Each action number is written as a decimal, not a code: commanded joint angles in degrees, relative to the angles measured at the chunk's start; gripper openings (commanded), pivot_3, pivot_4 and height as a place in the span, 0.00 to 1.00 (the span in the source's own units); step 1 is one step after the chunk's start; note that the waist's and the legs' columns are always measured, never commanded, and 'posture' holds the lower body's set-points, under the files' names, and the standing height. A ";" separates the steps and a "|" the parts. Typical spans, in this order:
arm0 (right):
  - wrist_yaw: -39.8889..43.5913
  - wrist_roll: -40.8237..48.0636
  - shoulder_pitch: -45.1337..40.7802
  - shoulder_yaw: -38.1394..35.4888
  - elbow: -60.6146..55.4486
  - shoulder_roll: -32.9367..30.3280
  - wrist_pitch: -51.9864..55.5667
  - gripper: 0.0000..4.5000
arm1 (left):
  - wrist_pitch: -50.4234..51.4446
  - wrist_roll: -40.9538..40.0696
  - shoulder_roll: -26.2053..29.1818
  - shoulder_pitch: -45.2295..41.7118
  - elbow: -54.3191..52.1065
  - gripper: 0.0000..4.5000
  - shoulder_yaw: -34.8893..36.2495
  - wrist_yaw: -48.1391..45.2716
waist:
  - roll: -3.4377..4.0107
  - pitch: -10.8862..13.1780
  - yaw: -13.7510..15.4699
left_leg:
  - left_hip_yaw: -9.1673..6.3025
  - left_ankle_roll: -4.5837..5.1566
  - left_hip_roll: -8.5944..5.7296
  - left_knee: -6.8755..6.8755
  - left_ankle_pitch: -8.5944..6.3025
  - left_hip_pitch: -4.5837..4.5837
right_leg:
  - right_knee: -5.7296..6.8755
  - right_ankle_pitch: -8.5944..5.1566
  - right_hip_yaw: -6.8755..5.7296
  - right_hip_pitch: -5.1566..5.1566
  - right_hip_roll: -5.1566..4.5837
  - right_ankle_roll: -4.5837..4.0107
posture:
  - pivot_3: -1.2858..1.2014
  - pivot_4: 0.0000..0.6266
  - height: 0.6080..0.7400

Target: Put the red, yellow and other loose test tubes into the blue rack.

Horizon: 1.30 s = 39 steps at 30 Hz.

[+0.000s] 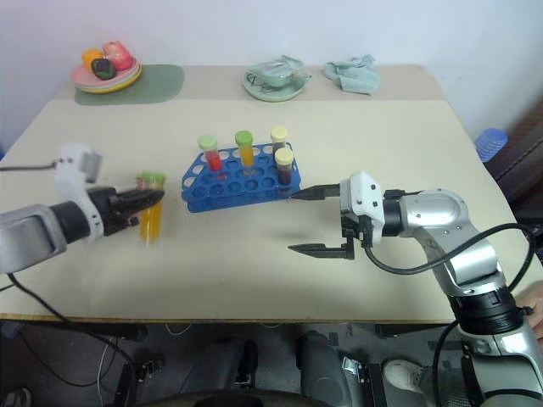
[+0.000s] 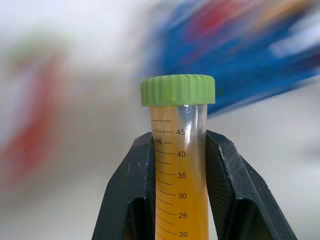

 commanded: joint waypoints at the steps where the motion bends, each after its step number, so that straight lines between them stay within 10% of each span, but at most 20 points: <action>1: -1.55 -0.06 -0.35 -2.17 -1.57 -0.16 0.32 1.00 | -15.08 21.79 -3.00 -2.52 0.42 0.17 -5.64 -10.89 | 0.05 0.02 0.17 | 0.01 0.00 -0.01 -0.01 0.00 0.02 | 0.00 -0.01 0.00 0.02 0.00 -0.01 | 0.52 0.24 1.00; 9: -5.64 0.02 2.96 -5.53 -6.63 -3.34 4.21 1.00 | -38.49 52.05 -25.94 -16.77 17.67 0.17 -23.67 -13.25 | -0.13 0.09 1.47 | 0.02 0.22 -0.02 0.03 -0.12 -0.13 | -0.08 0.12 0.01 -0.04 -0.03 0.22 | 0.52 0.24 1.00; 17: -11.78 1.98 6.00 -10.16 -13.91 -4.43 10.43 1.00 | -61.76 59.30 -45.21 -22.96 41.91 0.17 -25.47 -22.25 | -0.18 0.10 1.32 | 0.01 0.24 -0.01 0.19 -0.11 -0.42 | -0.02 0.15 -0.02 -0.30 -0.02 0.26 | 0.52 0.24 1.00; 28: -17.33 3.54 9.12 -14.32 -20.37 -4.96 15.02 1.00 | -74.11 62.79 -53.79 -28.32 66.31 0.17 -23.72 -30.50 | -0.22 0.08 1.43 | 0.00 0.36 -0.01 0.23 -0.17 -0.40 | 0.00 0.16 -0.03 -0.25 -0.02 0.29 | 0.52 0.24 1.00; 39: -18.90 4.61 9.17 -16.02 -21.69 -5.64 16.77 1.00 | -74.88 61.30 -54.96 -27.88 67.28 0.17 -21.68 -38.94 | -0.24 0.04 1.32 | -0.01 0.53 -0.01 0.24 -0.27 -0.26 | 0.04 0.16 -0.04 -0.14 -0.01 0.29 | 0.52 0.24 1.00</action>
